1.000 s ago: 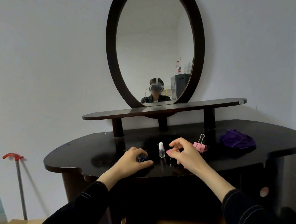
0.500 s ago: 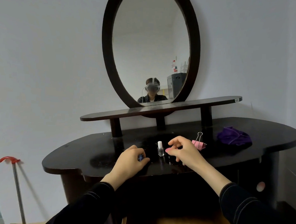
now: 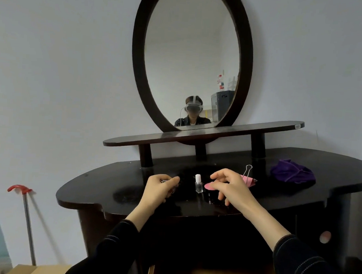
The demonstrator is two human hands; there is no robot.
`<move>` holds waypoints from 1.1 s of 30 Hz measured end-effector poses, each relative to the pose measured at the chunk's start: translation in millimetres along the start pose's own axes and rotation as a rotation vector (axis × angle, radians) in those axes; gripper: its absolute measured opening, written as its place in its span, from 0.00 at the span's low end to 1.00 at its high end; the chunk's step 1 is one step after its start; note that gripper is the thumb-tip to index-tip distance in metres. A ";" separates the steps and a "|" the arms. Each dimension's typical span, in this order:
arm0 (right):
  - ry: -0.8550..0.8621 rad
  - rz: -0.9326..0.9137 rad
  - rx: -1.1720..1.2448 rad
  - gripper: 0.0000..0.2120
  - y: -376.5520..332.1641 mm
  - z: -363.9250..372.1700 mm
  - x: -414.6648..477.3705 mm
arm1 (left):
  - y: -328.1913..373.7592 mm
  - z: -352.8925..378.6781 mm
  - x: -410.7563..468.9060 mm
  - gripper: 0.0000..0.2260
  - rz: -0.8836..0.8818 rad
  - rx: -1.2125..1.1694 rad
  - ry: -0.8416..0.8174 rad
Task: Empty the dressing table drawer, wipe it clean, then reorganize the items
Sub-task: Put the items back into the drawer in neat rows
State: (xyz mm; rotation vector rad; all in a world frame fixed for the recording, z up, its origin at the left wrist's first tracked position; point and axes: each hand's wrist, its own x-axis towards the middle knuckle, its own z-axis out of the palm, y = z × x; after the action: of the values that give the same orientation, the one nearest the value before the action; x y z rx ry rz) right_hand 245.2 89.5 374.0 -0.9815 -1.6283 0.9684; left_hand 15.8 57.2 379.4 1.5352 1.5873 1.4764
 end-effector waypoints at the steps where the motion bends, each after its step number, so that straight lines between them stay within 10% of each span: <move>1: 0.003 -0.006 0.016 0.10 -2.6 0.2 -4.1 | 6.8 1.4 -10.2 0.13 -0.035 -0.111 -0.031; 8: -0.163 -0.177 0.230 0.09 0.0 20.1 -87.9 | 5.3 27.3 -120.9 0.15 -0.324 -0.643 -0.515; 15: -0.275 -0.025 -0.097 0.12 96.5 37.4 -155.5 | -88.2 68.7 -177.3 0.12 -0.829 -1.077 -0.501; 33: -0.502 0.540 0.032 0.05 239.0 38.3 -143.3 | -218.7 125.2 -163.1 0.10 -1.210 -0.885 -0.466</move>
State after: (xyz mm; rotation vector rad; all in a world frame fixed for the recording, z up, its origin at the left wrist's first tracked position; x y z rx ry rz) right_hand 275.1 37.9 99.2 -1.2582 -1.7703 1.7088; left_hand 82.4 -0.3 92.4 0.2102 0.9631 0.7789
